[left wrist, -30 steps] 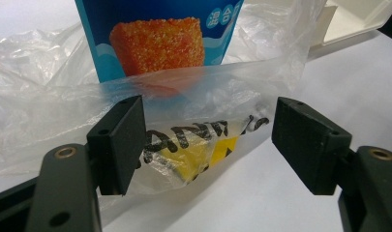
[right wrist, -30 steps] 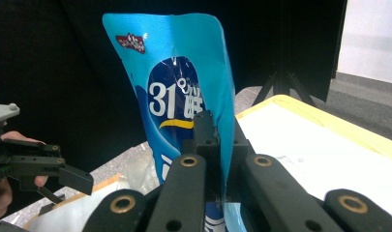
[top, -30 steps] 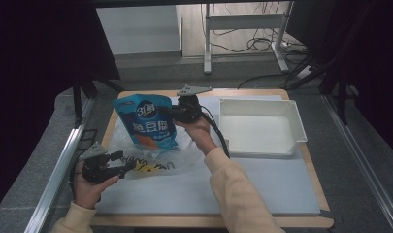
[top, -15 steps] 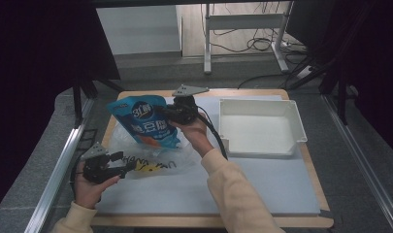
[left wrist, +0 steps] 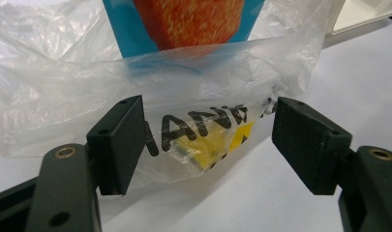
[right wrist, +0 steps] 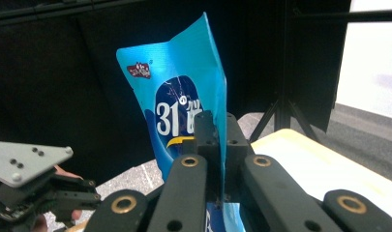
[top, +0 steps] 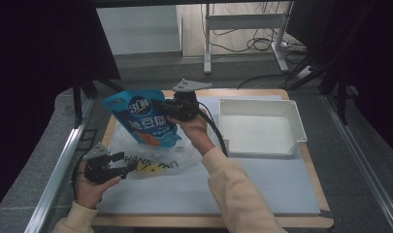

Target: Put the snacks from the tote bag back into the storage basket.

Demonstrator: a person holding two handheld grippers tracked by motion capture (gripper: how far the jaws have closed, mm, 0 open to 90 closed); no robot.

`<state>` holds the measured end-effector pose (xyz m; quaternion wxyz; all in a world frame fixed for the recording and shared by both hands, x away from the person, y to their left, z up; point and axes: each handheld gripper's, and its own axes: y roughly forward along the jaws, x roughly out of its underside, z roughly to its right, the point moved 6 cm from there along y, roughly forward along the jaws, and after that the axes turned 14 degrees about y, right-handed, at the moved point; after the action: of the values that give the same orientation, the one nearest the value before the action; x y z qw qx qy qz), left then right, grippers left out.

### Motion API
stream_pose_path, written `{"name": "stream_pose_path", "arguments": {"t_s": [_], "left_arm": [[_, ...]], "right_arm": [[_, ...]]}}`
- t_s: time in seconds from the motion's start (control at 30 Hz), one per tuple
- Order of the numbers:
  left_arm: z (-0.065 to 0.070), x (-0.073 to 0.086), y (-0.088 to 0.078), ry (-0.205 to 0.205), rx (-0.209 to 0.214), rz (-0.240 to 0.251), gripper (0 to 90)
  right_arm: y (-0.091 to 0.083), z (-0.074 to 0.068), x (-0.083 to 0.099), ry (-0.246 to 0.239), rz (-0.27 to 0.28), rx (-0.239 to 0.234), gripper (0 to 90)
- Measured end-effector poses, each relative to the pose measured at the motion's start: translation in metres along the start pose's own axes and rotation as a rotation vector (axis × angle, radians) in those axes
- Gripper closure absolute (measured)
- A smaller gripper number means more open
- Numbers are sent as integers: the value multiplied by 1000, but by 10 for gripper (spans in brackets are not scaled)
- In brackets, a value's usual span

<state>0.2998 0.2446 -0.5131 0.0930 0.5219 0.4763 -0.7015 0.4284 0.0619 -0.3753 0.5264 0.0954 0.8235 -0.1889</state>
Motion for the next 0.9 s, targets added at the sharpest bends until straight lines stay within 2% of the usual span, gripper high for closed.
{"name": "stream_pose_path", "arguments": {"t_s": [0.17, 0.43, 0.5, 0.63, 0.9], "left_arm": [[1, 0, 1, 2, 1, 0, 287], [1, 1, 3, 3, 3, -6, 287], [1, 3, 5, -13, 4, -8, 287], [-1, 3, 4, -20, 2, -5, 287], [0, 3, 5, -19, 2, -6, 287]], "right_arm": [[-8, -8, -12, 3, 31, -14, 888], [-22, -11, -31, 8, 67, -21, 888], [-25, -12, -37, 6, 78, -22, 888], [-33, -16, -49, -11, 92, -18, 888], [-57, -12, -66, -16, 130, -1, 888]]}}
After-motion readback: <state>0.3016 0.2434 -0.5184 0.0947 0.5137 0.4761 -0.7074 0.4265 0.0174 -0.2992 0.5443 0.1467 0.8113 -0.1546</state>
